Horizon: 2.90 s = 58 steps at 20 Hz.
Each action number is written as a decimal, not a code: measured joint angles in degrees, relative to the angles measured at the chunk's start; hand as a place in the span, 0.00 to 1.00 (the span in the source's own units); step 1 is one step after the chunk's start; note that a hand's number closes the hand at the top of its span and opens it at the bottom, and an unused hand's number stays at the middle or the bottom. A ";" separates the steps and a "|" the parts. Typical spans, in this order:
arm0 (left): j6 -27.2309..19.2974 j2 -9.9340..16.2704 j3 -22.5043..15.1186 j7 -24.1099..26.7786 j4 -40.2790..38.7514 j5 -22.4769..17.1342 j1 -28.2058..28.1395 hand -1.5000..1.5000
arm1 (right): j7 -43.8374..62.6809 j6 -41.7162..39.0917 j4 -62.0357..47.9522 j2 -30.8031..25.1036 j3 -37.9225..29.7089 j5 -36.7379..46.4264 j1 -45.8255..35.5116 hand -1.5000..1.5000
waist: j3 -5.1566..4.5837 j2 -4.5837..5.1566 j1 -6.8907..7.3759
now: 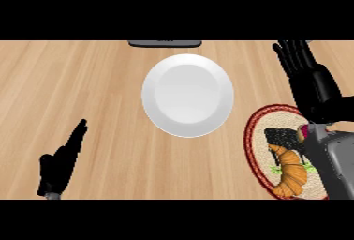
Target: Pick the cupcake from the placemat and place it in the plate
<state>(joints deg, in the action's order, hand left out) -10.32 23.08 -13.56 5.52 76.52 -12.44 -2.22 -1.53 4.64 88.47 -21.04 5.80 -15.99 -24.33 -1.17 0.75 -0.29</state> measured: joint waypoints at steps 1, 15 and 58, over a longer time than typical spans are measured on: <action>-0.16 3.85 0.75 -1.54 5.27 0.08 -8.16 0.50 | 0.20 -0.67 -0.03 -1.26 -1.54 -0.57 0.31 1.00 | 2.10 -1.10 1.23; -0.21 -0.50 3.34 -10.60 10.38 -7.15 -7.48 0.50 | -11.39 4.33 -16.38 -17.04 -25.13 2.91 11.21 0.00 | 1.79 -0.47 -3.27; 2.90 -11.37 3.98 -15.12 6.26 0.03 1.63 0.50 | 20.68 -15.78 0.50 -16.60 -9.35 31.34 21.39 0.00 | 1.39 -1.04 0.34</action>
<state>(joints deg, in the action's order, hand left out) -7.41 11.71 -9.57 -9.60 82.78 -12.42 -0.59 19.16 -11.14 88.97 -37.63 -3.55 15.35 -2.94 0.21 -0.29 0.05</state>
